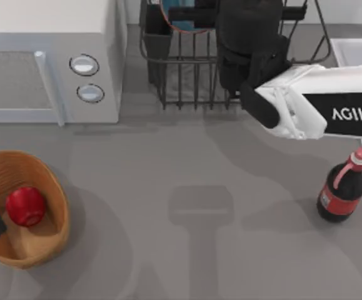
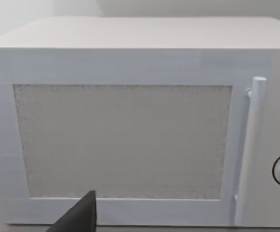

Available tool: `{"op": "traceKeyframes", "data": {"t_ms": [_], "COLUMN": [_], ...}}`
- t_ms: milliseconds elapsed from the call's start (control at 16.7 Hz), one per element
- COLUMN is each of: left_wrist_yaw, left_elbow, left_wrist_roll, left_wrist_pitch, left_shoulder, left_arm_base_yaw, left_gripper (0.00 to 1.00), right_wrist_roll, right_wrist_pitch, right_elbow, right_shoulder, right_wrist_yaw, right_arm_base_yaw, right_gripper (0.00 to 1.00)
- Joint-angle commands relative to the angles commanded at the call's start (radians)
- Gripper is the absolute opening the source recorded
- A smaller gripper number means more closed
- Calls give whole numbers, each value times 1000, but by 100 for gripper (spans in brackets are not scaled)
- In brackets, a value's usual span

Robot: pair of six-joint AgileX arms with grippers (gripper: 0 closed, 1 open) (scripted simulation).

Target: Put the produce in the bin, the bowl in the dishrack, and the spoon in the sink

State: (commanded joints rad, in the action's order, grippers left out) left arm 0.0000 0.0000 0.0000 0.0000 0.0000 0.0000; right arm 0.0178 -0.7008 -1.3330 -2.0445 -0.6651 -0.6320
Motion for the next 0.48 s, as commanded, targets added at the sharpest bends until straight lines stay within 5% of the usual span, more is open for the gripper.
{"op": "traceKeyframes", "data": {"t_ms": [240,480], "left_wrist_yaw": [0,0], "left_elbow": [0,0], "left_wrist_roll": [0,0], "left_wrist_pitch": [0,0], "left_shoulder": [0,0], "left_arm_base_yaw": [0,0], "left_gripper": [100,100], "right_wrist_roll": [0,0], "right_wrist_pitch": [0,0], "right_elbow": [0,0], "right_shoulder": [0,0], "right_wrist_yaw": [0,0], "right_arm_base_yaw": [0,0], "right_gripper": [98,100]}}
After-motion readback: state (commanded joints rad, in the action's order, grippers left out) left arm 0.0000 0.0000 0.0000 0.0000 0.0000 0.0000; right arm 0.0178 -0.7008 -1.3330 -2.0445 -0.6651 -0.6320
